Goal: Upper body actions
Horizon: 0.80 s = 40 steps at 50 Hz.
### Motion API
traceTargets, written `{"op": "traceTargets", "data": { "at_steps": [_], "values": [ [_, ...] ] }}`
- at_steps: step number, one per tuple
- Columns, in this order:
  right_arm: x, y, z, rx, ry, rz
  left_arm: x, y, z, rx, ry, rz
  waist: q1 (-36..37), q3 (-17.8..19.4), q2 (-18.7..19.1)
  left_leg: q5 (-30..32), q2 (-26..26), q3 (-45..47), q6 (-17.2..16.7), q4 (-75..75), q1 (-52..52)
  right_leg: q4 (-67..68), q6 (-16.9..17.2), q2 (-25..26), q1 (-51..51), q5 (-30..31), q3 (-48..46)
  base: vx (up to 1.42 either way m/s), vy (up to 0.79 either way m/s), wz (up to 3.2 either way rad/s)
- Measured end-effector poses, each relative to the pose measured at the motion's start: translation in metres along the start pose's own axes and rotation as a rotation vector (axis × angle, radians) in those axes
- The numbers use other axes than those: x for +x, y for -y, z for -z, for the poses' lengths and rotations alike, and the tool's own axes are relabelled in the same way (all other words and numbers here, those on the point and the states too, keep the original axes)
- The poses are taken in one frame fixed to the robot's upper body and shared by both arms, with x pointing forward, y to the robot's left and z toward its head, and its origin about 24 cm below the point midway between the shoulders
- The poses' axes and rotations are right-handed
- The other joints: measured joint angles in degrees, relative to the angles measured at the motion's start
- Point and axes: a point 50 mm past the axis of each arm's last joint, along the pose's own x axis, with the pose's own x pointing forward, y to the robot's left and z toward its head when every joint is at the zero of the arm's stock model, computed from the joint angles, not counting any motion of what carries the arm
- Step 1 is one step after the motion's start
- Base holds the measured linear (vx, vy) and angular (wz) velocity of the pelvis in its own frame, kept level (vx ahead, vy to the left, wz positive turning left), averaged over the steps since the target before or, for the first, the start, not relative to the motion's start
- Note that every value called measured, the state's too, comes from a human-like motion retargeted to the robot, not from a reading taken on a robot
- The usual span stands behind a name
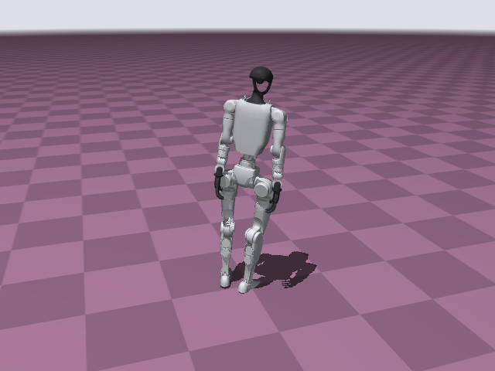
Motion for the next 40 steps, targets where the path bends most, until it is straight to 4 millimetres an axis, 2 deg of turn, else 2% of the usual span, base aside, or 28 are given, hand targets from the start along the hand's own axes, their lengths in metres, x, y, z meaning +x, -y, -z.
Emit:
{"op": "traceTargets", "data": {
  "at_steps": [3,5,7,11,15,18,21,28,31,34,37,40],
  "values": [
    [-0.001,-0.020,0.023,0.144,-0.063,-0.042,0.002,0.016,0.033,-0.178,-0.093,0.046,-0.4,1.1,-0.3,0.0,-0.1,0.3,0.0,0.0,0.5,0.0,0.0,0.0,0.4,0.0,0.3,0.01,0.01,-0.18],
    [-0.001,-0.029,0.028,0.229,-0.074,-0.057,0.001,0.022,0.045,-0.262,-0.126,0.079,-0.1,1.9,-0.5,0.0,0.0,1.0,-0.1,0.0,1.0,0.0,-0.1,0.0,0.8,0.0,1.0,0.01,0.00,-0.22],
    [-0.001,-0.034,0.026,0.280,-0.066,-0.061,0.002,0.024,0.049,-0.289,-0.130,0.098,-0.6,2.4,-0.8,-0.2,0.3,0.4,-0.7,0.3,1.1,0.2,0.1,-0.5,0.8,0.0,0.5,0.00,0.00,0.00],
    [0.001,-0.027,0.013,0.219,-0.045,-0.047,0.003,0.022,0.038,-0.238,-0.074,0.104,-2.8,3.5,-0.6,0.4,0.1,-1.6,-0.1,0.4,0.7,0.2,0.1,-0.7,0.6,0.7,-1.5,-0.03,0.01,0.45],
    [0.001,-0.007,0.002,-0.020,-0.069,-0.010,0.004,0.011,0.022,-0.072,-0.020,0.013,-11.3,4.3,-0.1,1.6,-1.1,-10.1,0.5,0.7,-0.2,0.1,-0.4,-1.5,0.2,1.7,-10.2,-0.02,0.01,1.78],
    [0.000,0.004,-0.001,-0.186,-0.097,0.033,0.003,0.001,0.014,0.076,0.006,-0.085,-13.7,4.2,0.0,2.0,-1.4,-12.2,0.6,0.7,-0.5,-0.2,-0.5,-1.6,0.4,1.8,-12.4,-0.01,0.00,0.42],
    [0.000,0.010,-0.005,-0.274,-0.098,0.067,0.003,0.000,0.009,0.151,0.020,-0.118,-4.9,3.2,-0.3,0.8,0.2,-3.4,-0.2,0.4,0.0,0.2,0.5,-1.0,0.4,0.7,-3.3,0.00,0.01,-2.21],
    [-0.001,0.013,-0.006,-0.148,-0.042,0.166,0.001,0.000,0.008,0.148,-0.059,-0.073,-2.3,2.8,-0.1,1.1,-0.5,-2.1,0.7,-0.2,0.6,0.0,0.1,-0.3,1.0,0.5,-2.1,0.02,-0.01,-0.13],
    [-0.001,0.020,-0.021,-0.053,0.013,0.203,-0.002,-0.005,-0.009,0.154,-0.052,-0.084,-3.7,3.1,-0.2,1.0,-0.6,-4.0,0.3,0.0,1.1,-0.1,0.2,-0.8,1.9,0.2,-4.0,-0.06,-0.04,0.45],
    [-0.002,0.027,-0.043,0.022,0.071,0.179,-0.007,-0.008,-0.041,0.134,0.013,-0.102,-3.7,2.9,-0.2,1.2,-0.6,-4.4,0.4,0.0,1.0,-0.1,0.2,-0.9,2.1,0.2,-4.4,-0.07,-0.04,0.10],
    [-0.007,0.037,-0.076,0.117,0.142,0.118,-0.019,-0.006,-0.087,0.091,0.121,-0.097,-3.5,2.3,-0.3,1.4,-0.7,-4.5,0.4,0.0,0.9,-0.2,0.1,-0.9,2.1,0.3,-4.5,-0.05,-0.05,0.04],
    [-0.020,0.052,-0.130,0.225,0.257,0.042,-0.041,-0.001,-0.145,0.052,0.260,-0.067,-3.1,1.6,-0.1,1.5,-0.6,-4.4,0.5,0.0,0.7,-0.2,0.1,-0.8,1.9,0.5,-4.4,-0.06,-0.06,-0.02]
  ]
}}
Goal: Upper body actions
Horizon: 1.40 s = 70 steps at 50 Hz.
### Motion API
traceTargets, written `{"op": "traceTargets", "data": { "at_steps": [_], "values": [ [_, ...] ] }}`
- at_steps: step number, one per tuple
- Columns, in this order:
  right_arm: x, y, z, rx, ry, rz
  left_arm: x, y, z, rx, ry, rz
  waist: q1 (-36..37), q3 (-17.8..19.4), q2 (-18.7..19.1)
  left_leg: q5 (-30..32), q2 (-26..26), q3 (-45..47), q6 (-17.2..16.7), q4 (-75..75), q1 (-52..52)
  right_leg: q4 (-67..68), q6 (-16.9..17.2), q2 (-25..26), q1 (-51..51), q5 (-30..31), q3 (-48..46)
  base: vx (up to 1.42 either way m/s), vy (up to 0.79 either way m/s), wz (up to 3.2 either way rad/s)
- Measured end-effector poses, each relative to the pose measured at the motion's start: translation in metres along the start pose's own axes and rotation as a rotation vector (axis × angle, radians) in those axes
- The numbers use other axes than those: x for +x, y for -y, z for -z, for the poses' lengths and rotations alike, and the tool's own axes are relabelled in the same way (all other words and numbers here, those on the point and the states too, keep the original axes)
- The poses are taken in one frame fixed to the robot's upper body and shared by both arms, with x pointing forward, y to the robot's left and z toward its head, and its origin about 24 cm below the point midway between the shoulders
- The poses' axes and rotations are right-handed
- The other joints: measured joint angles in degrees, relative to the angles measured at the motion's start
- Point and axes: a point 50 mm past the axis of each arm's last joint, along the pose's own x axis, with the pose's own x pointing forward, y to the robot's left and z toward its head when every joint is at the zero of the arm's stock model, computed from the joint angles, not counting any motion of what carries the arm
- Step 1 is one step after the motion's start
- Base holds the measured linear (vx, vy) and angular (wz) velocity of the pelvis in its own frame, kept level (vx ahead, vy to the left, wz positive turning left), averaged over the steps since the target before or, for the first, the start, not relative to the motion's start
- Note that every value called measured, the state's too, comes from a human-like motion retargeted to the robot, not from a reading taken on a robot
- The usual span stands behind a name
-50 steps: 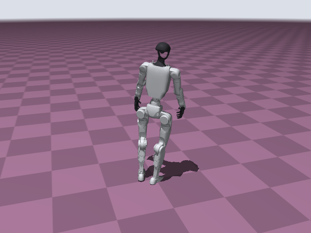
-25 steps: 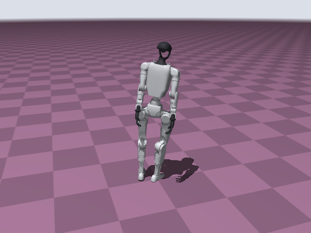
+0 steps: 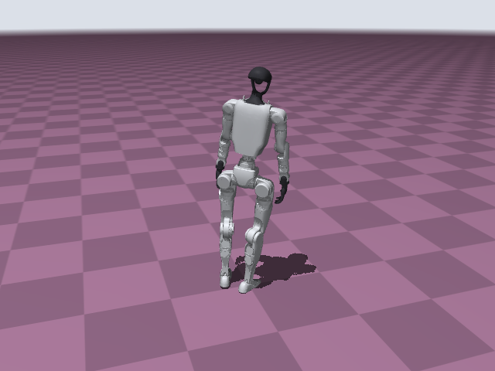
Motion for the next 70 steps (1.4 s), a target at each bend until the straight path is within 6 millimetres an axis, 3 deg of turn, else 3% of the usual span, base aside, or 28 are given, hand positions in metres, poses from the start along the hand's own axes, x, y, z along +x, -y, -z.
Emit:
{"op": "traceTargets", "data": {
  "at_steps": [4,10,14,17,23,28,33,40,45,49,52,56,60,65,70],
  "values": [
    [-0.015,0.001,-0.097,0.030,0.225,-0.111,-0.028,0.003,-0.095,-0.029,0.233,0.018,0.3,-1.2,0.0,0.1,0.1,0.2,0.0,0.0,-0.1,0.1,0.0,0.1,-0.2,0.2,0.2,-0.06,-0.09,-0.05],
    [-0.075,-0.006,-0.229,-0.051,0.604,-0.235,-0.107,0.025,-0.219,-0.089,0.646,0.068,1.3,-4.9,-0.4,-0.1,0.2,1.0,-0.1,-0.1,-0.2,0.1,-0.2,0.3,-0.8,0.3,1.0,0.05,-0.09,-0.12],
    [-0.132,-0.009,-0.296,-0.100,0.835,-0.260,-0.171,0.041,-0.275,-0.164,0.886,0.142,1.7,-6.8,-0.6,-0.6,0.3,1.5,-0.2,0.0,-0.3,0.3,-0.2,0.4,-1.3,0.0,1.5,0.06,-0.03,-0.08],
    [-0.175,-0.008,-0.332,-0.130,0.992,-0.245,-0.215,0.051,-0.302,-0.197,1.030,0.178,1.8,-8.2,-0.6,-0.9,0.4,1.6,-0.3,0.0,-0.6,0.3,-0.2,0.6,-1.6,-0.3,1.7,0.04,-0.01,-0.01],
    [-0.243,0.004,-0.371,-0.143,1.236,-0.132,-0.284,0.068,-0.330,-0.201,1.235,0.239,1.8,-10.6,-0.9,-1.3,0.4,1.2,-0.4,0.0,-1.4,0.2,-0.2,0.7,-2.1,-1.1,1.2,0.01,0.00,0.01],
    [-0.266,0.013,-0.381,-0.090,1.310,-0.084,-0.317,0.070,-0.339,-0.243,1.349,0.211,1.8,-11.6,-0.8,-1.7,0.3,1.1,-0.5,0.0,-1.8,0.2,-0.2,0.8,-2.3,-1.5,1.1,0.00,0.00,0.00],
    [-0.269,0.021,-0.381,-0.011,1.312,-0.077,-0.327,0.071,-0.341,-0.265,1.397,0.198,2.3,-12.1,-0.7,-1.8,0.2,1.2,-0.5,0.0,-1.9,0.2,-0.2,0.7,-2.5,-1.7,1.2,0.00,0.00,0.00],
    [-0.265,0.021,-0.380,0.015,1.314,-0.090,-0.314,0.068,-0.338,-0.254,1.388,0.163,2.0,-11.6,-0.6,-1.8,0.0,0.7,-0.4,0.2,-2.1,0.1,-0.2,0.6,-2.3,-1.7,0.7,0.00,0.00,0.00],
    [-0.233,0.013,-0.363,-0.106,1.283,-0.066,-0.281,0.061,-0.328,-0.271,1.341,0.149,1.4,-11.3,-0.2,-1.9,0.0,0.6,-0.4,0.4,-1.9,0.1,-0.3,0.7,-1.9,-1.7,0.6,0.03,0.01,0.01],
    [-0.177,0.001,-0.329,-0.256,1.151,-0.016,-0.224,0.047,-0.306,-0.229,1.213,0.108,1.0,-11.2,0.6,-2.0,0.1,1.1,-0.4,0.2,-1.0,0.1,-0.4,0.9,-1.4,-1.6,1.2,0.02,0.02,-0.06],
    [-0.129,-0.007,-0.290,-0.335,0.985,-0.028,-0.169,0.028,-0.274,-0.118,1.054,0.014,0.9,-10.7,1.2,-2.1,0.3,1.7,-0.4,0.1,-0.3,0.2,-0.4,1.1,-1.2,-1.4,1.7,0.00,0.06,-0.17],
    [-0.066,-0.008,-0.215,-0.367,0.684,-0.046,-0.093,-0.002,-0.203,0.127,0.712,-0.159,0.2,-9.6,1.3,-2.1,0.2,1.4,-0.4,0.1,0.2,0.2,-0.4,1.1,-0.5,-1.5,1.4,0.00,0.00,0.00],
    [-0.021,-0.004,-0.122,-0.410,0.376,-0.029,-0.040,-0.020,-0.120,0.265,0.373,-0.185,-1.0,-6.9,0.3,-1.9,-0.2,0.4,-0.3,0.1,0.9,0.1,-0.3,0.6,0.7,-1.7,0.5,-0.01,-0.01,0.16],
    [-0.001,0.005,-0.015,-0.479,0.046,0.018,-0.009,-0.025,-0.039,0.324,0.130,-0.106,-0.2,-2.5,-0.3,-1.6,-0.3,0.6,-0.4,0.1,1.8,0.0,-0.1,0.2,1.8,-1.4,0.7,-0.02,0.05,-0.03],
    [-0.004,0.009,0.061,-0.479,-0.193,0.052,0.003,-0.019,0.017,0.308,0.014,-0.059,-0.4,-0.5,-0.4,-1.2,-0.3,-0.1,-0.4,-0.1,1.2,-0.1,0.1,0.0,1.5,-1.4,0.0,-0.04,0.05,0.11]
  ]
}}
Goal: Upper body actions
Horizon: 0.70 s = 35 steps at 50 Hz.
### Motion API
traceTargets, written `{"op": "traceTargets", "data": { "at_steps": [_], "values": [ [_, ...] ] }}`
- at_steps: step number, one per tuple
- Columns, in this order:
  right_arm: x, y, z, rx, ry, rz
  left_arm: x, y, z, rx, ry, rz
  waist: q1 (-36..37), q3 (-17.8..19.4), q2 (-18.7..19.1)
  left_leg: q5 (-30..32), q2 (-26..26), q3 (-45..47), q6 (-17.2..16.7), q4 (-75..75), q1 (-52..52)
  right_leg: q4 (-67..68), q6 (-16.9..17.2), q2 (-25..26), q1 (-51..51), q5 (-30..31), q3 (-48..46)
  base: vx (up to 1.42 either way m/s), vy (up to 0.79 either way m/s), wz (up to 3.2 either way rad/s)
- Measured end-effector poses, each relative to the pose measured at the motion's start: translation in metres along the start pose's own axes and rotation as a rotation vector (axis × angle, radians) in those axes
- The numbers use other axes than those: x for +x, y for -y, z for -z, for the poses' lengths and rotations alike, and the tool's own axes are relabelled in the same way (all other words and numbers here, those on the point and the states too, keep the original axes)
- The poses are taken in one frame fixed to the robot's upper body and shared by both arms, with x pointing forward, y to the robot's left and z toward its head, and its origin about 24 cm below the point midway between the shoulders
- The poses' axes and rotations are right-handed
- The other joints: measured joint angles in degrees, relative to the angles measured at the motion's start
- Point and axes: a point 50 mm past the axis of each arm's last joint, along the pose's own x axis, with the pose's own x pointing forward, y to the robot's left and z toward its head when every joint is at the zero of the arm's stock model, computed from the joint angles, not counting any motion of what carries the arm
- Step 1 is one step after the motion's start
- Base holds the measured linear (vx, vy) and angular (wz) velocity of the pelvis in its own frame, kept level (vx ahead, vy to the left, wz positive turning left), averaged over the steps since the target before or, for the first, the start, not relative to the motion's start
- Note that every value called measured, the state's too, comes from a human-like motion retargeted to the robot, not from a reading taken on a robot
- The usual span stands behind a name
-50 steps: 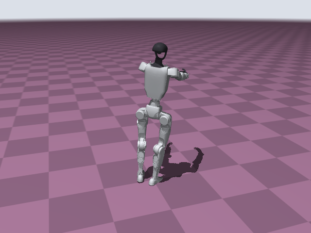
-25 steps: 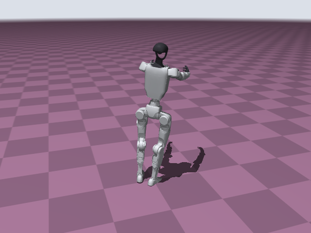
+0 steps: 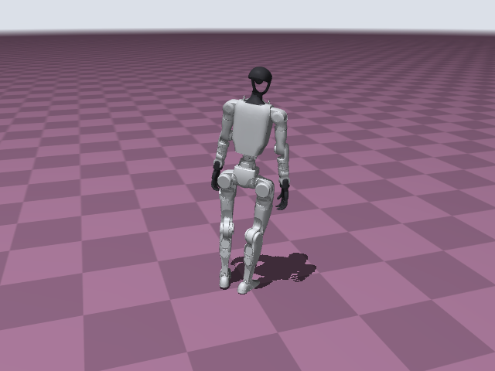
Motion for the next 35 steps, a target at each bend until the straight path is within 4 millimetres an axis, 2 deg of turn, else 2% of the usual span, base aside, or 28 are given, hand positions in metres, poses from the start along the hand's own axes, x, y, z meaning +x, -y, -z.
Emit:
{"op": "traceTargets", "data": {
  "at_steps": [5,8,12,15,19,22,25,28,30,32,35],
  "values": [
    [-0.001,-0.034,0.049,0.081,-0.138,-0.080,0.002,0.030,0.061,-0.142,-0.150,0.068,0.0,-1.1,0.5,-0.2,0.1,0.5,-0.1,-0.1,-1.1,0.0,0.0,0.1,-1.6,0.2,0.6,0.07,0.07,-0.07],
    [-0.003,-0.051,0.067,0.178,-0.185,-0.120,-0.002,0.050,0.094,-0.184,-0.254,0.128,0.5,-0.4,0.5,-0.4,0.2,1.3,-0.2,-0.2,-0.7,0.2,0.0,0.2,-1.8,0.3,1.4,0.02,0.04,-0.24],
    [-0.004,-0.066,0.069,0.252,-0.181,-0.169,-0.010,0.068,0.129,-0.189,-0.375,0.216,-0.1,1.7,0.2,-0.7,0.1,1.2,0.0,-0.3,0.7,0.4,0.0,0.2,-0.9,0.4,1.3,0.00,0.00,0.10],
    [-0.003,-0.072,0.060,0.227,-0.151,-0.182,-0.015,0.079,0.143,-0.254,-0.425,0.267,-4.7,2.3,0.3,-1.2,-0.1,-3.2,-0.1,-0.4,1.5,0.6,1.4,-1.1,0.0,-0.2,-2.8,-0.03,-0.01,1.06],
    [-0.002,-0.067,0.053,0.047,-0.153,-0.106,-0.017,0.088,0.143,-0.444,-0.425,0.283,-5.4,2.9,0.8,-0.2,1.4,-3.7,-0.5,0.9,-0.1,0.5,2.8,-2.0,0.2,0.5,-3.0,-0.02,0.01,0.09],
    [-0.001,-0.056,0.052,-0.085,-0.163,-0.056,-0.015,0.083,0.140,-0.462,-0.422,0.243,-1.5,3.7,0.7,0.5,1.3,0.2,0.2,0.6,-0.3,0.5,1.5,-0.7,-0.6,1.4,0.6,-0.05,0.02,-1.11],
    [-0.001,-0.049,0.052,-0.093,-0.182,-0.061,-0.012,0.073,0.134,-0.419,-0.405,0.193,3.6,4.1,0.6,0.6,0.9,5.0,1.0,-0.4,0.3,0.5,0.3,1.0,-1.1,1.7,5.1,-0.04,0.02,-1.11],
    [-0.001,-0.045,0.052,-0.003,-0.187,-0.043,-0.009,0.063,0.126,-0.402,-0.401,0.170,0.4,3.5,0.4,0.2,0.8,1.1,0.1,0.0,0.4,0.2,0.6,0.0,-0.7,1.3,1.4,0.00,0.00,0.79],
    [-0.001,-0.040,0.049,0.068,-0.181,-0.023,-0.007,0.055,0.114,-0.396,-0.389,0.167,0.4,3.2,0.4,0.3,0.7,0.7,0.1,0.1,0.3,0.2,0.6,-0.2,-0.5,1.2,0.9,-0.03,-0.05,0.32],
    [0.001,-0.034,0.037,0.128,-0.143,-0.005,-0.003,0.044,0.092,-0.361,-0.338,0.155,0.7,3.0,0.3,0.4,0.7,0.5,0.2,0.1,0.3,0.2,0.5,-0.2,-0.3,1.2,0.7,-0.05,-0.06,0.07],
    [0.002,-0.022,0.006,0.177,-0.051,-0.004,0.000,0.027,0.042,-0.288,-0.204,0.113,1.3,2.3,0.2,0.6,0.6,0.3,0.2,0.2,0.2,0.2,0.5,-0.2,-0.2,1.2,0.5,-0.08,-0.08,0.07]
  ]
}}
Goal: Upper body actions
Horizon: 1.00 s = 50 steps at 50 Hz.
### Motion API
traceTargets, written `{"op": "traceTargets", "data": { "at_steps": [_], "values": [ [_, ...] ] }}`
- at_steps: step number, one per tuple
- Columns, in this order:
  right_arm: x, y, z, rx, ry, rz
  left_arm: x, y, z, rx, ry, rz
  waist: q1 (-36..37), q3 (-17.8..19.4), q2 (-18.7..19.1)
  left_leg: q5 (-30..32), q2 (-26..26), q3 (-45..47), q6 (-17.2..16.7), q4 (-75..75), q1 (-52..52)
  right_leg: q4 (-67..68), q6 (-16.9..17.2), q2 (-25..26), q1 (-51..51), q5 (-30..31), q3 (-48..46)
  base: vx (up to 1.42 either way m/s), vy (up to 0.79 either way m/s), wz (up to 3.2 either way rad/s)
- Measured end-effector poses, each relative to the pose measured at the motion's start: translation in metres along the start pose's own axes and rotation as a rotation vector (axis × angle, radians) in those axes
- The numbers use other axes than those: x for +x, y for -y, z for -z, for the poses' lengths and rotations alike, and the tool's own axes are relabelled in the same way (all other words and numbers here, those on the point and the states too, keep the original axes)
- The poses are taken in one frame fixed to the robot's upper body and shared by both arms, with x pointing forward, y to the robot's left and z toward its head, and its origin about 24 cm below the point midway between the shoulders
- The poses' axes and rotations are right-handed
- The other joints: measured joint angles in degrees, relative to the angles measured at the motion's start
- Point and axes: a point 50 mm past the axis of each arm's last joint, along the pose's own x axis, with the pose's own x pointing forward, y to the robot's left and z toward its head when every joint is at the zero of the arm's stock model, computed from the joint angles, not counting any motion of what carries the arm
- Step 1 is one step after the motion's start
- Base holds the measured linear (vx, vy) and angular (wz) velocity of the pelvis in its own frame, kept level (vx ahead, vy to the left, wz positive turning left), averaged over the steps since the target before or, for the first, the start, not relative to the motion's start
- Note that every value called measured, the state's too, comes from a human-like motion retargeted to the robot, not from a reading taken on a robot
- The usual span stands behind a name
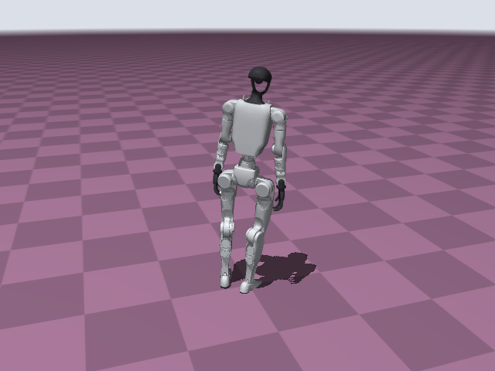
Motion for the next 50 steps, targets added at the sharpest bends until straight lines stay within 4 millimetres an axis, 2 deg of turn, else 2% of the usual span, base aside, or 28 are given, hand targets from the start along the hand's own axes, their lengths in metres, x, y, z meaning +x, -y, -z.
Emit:
{"op": "traceTargets", "data": {
  "at_steps": [3,5,8,10,12,15,18,20,22,25,28,30,33,38,45,48,50],
  "values": [
    [-0.006,0.008,-0.047,0.044,0.113,-0.055,-0.017,0.004,-0.059,0.029,0.150,-0.007,0.3,-1.5,0.0,0.2,0.1,-0.2,0.0,-0.1,-0.4,-0.1,0.0,0.1,-0.2,0.1,-0.2,-0.05,-0.08,0.06],
    [-0.016,0.016,-0.088,0.098,0.216,-0.114,-0.036,0.012,-0.102,0.015,0.263,0.016,0.3,-2.8,0.1,0.3,0.2,-0.3,0.0,0.0,-1.0,-0.1,0.0,0.2,-0.7,0.1,-0.3,0.00,-0.06,0.06],
    [-0.040,0.025,-0.150,0.197,0.388,-0.199,-0.071,0.026,-0.161,-0.007,0.431,0.056,0.5,-5.2,0.2,0.3,0.4,-0.3,0.0,0.1,-1.5,0.0,0.0,0.3,-1.3,0.2,-0.3,0.06,-0.08,-0.01],
    [-0.063,0.035,-0.191,0.240,0.503,-0.256,-0.103,0.032,-0.199,0.008,0.543,0.067,0.9,-6.6,-0.1,0.2,0.4,0.0,0.0,0.1,-1.5,0.0,-0.1,0.3,-1.5,0.3,0.0,0.07,-0.13,-0.14],
    [-0.092,0.051,-0.230,0.256,0.626,-0.293,-0.141,0.039,-0.236,0.038,0.673,0.055,1.4,-7.5,-0.8,0.2,0.4,0.4,0.0,0.1,-1.4,0.1,-0.2,0.3,-1.7,0.5,0.5,0.06,-0.12,-0.18],
    [-0.149,0.078,-0.284,0.245,0.853,-0.292,-0.207,0.047,-0.283,0.061,0.916,0.013,1.8,-9.0,-1.3,0.0,0.5,0.9,-0.1,0.1,-1.9,0.1,-0.1,0.4,-2.4,0.5,0.9,0.02,-0.06,-0.09],
    [-0.211,0.100,-0.324,0.201,1.088,-0.247,-0.270,0.059,-0.312,0.043,1.149,-0.010,1.5,-10.7,-1.3,-0.1,0.6,0.9,-0.2,0.0,-2.7,0.1,-0.1,0.5,-3.3,0.3,1.0,0.00,0.00,0.00],
    [-0.249,0.112,-0.340,0.167,1.224,-0.197,-0.306,0.068,-0.323,0.013,1.276,-0.003,1.3,-11.9,-1.3,-0.3,0.6,0.9,-0.3,0.0,-3.2,0.1,0.0,0.6,-3.7,0.0,0.9,0.00,0.00,0.00],
    [-0.284,0.125,-0.351,0.137,1.348,-0.123,-0.337,0.077,-0.329,-0.040,1.377,0.028,1.1,-12.9,-1.3,-0.5,0.7,0.8,-0.3,0.1,-3.9,0.1,0.0,0.6,-4.3,-0.3,0.9,0.00,0.00,0.00],
    [-0.320,0.139,-0.359,0.126,1.464,-0.011,-0.368,0.089,-0.332,-0.092,1.471,0.093,0.9,-15.2,-1.3,-0.8,0.7,0.8,-0.6,0.0,-4.7,0.0,0.1,0.6,-5.1,-0.7,0.9,0.02,-0.01,0.01],
    [-0.340,0.148,-0.361,0.184,1.524,0.081,-0.383,0.092,-0.332,-0.127,1.511,0.114,0.7,-18.1,-1.1,-1.3,0.8,0.9,-0.8,-0.2,-5.6,-0.1,0.2,0.8,-6.0,-1.2,1.0,0.12,-0.03,0.01],
    [-0.345,0.150,-0.362,0.231,1.551,0.115,-0.387,0.090,-0.333,-0.139,1.527,0.099,0.7,-19.5,-1.1,-1.6,0.7,1.0,-0.8,-0.2,-5.7,-0.1,0.1,0.9,-6.1,-1.6,1.1,0.12,-0.05,-0.03],
    [-0.342,0.148,-0.363,0.278,1.560,0.115,-0.389,0.085,-0.333,-0.145,1.549,0.049,0.6,-20.7,-1.0,-2.1,0.7,1.3,-0.9,-0.2,-5.1,0.0,0.0,1.2,-5.7,-2.1,1.3,0.12,-0.04,-0.08],
    [-0.326,0.140,-0.362,0.266,1.508,0.082,-0.380,0.082,-0.333,-0.121,1.543,0.001,0.7,-21.8,-1.0,-2.7,0.5,1.7,-0.8,-0.4,-3.9,0.1,-0.2,1.5,-4.7,-2.7,1.6,0.10,-0.02,-0.07],
    [-0.315,0.138,-0.359,0.240,1.501,0.115,-0.366,0.081,-0.332,-0.104,1.520,-0.002,0.5,-21.2,-0.8,-2.8,0.3,1.4,-0.8,-0.4,-3.8,0.0,-0.2,1.5,-4.5,-2.8,1.4,-0.01,0.03,0.02],
    [-0.310,0.129,-0.357,0.184,1.543,0.134,-0.356,0.085,-0.330,-0.059,1.541,-0.021,0.6,-20.2,-0.2,-2.7,0.2,1.4,-0.8,-0.4,-3.7,-0.1,-0.2,1.4,-4.4,-2.7,1.3,-0.05,0.10,0.02],
    [-0.304,0.120,-0.352,0.074,1.583,0.137,-0.343,0.085,-0.327,0.004,1.556,-0.048,0.2,-19.8,0.2,-2.6,0.2,1.4,-0.8,-0.4,-3.7,-0.1,-0.3,1.4,-4.3,-2.6,1.3,-0.05,0.08,0.02]
  ]
}}
